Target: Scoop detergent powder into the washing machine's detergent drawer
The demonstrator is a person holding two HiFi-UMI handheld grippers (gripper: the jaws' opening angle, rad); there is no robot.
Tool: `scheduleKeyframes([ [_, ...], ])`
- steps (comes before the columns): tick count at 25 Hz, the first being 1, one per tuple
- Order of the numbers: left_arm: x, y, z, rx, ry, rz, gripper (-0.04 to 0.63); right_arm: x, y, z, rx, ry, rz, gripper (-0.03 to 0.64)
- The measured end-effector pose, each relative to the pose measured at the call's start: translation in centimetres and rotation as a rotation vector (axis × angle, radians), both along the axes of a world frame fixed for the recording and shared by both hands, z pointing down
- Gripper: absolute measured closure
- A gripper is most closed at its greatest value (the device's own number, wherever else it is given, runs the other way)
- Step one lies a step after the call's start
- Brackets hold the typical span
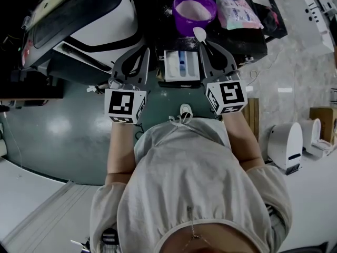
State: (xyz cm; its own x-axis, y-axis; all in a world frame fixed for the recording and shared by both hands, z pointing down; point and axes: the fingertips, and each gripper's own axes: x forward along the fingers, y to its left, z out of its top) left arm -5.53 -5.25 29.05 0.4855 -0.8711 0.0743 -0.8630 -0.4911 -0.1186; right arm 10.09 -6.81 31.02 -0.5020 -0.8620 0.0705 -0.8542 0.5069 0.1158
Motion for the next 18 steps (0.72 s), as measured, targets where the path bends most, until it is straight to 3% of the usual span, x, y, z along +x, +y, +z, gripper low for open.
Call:
scheduleKeyframes([
  [18, -0.4, -0.1, -0.5, 0.002, -0.005, -0.055, 0.572, 0.7, -0.3, -0.3, 0.016, 0.002, -0.047, 0.609],
])
